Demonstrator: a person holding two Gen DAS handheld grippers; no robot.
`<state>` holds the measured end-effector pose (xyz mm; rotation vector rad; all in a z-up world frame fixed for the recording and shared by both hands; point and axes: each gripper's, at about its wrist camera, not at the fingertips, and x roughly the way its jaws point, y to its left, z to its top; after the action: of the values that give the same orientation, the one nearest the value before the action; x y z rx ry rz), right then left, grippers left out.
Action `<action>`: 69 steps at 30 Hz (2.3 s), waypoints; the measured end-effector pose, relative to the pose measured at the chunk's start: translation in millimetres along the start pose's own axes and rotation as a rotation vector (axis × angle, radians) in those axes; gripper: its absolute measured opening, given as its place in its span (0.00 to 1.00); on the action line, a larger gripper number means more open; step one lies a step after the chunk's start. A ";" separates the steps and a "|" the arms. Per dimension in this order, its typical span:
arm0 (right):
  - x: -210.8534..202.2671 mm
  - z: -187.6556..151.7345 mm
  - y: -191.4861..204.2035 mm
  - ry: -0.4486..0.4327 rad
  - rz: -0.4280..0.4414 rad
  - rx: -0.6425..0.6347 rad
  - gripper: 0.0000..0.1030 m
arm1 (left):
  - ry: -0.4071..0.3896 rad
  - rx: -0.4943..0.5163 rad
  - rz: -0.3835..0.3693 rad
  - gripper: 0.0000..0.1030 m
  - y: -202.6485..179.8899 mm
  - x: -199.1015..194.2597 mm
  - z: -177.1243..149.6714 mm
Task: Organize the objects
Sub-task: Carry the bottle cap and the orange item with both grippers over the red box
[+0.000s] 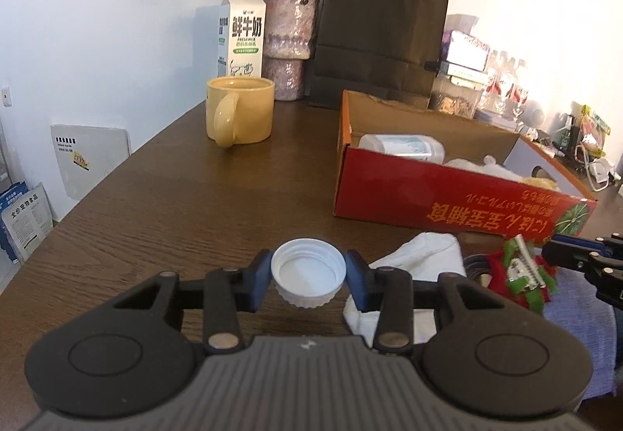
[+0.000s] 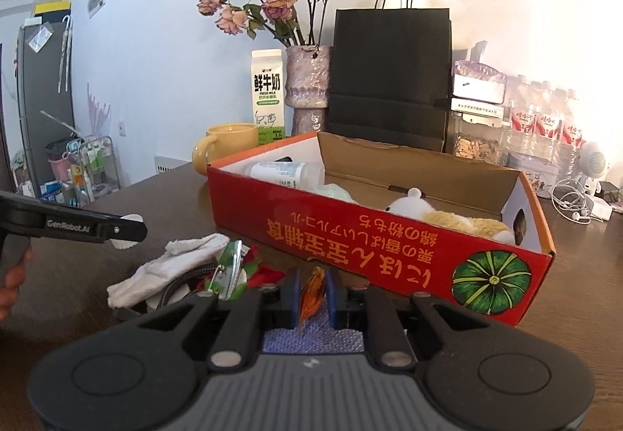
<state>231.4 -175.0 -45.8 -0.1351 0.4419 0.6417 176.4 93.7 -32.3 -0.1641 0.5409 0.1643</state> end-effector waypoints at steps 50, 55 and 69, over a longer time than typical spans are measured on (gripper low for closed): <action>-15.2 -18.1 33.0 0.129 0.080 -0.101 0.27 | -0.048 0.020 -0.167 0.40 -27.7 -46.8 -19.9; -16.5 -18.7 35.2 0.131 0.063 -0.117 0.16 | -0.051 0.015 -0.173 0.40 -25.8 -48.8 -20.8; -39.2 -11.7 32.5 0.046 0.075 -0.105 0.13 | -0.077 0.025 -0.215 0.40 -35.4 -48.4 -12.7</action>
<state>179.6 -173.7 -38.8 -0.2345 0.4590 0.7366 136.2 51.4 -13.7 -0.1895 0.4452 -0.0451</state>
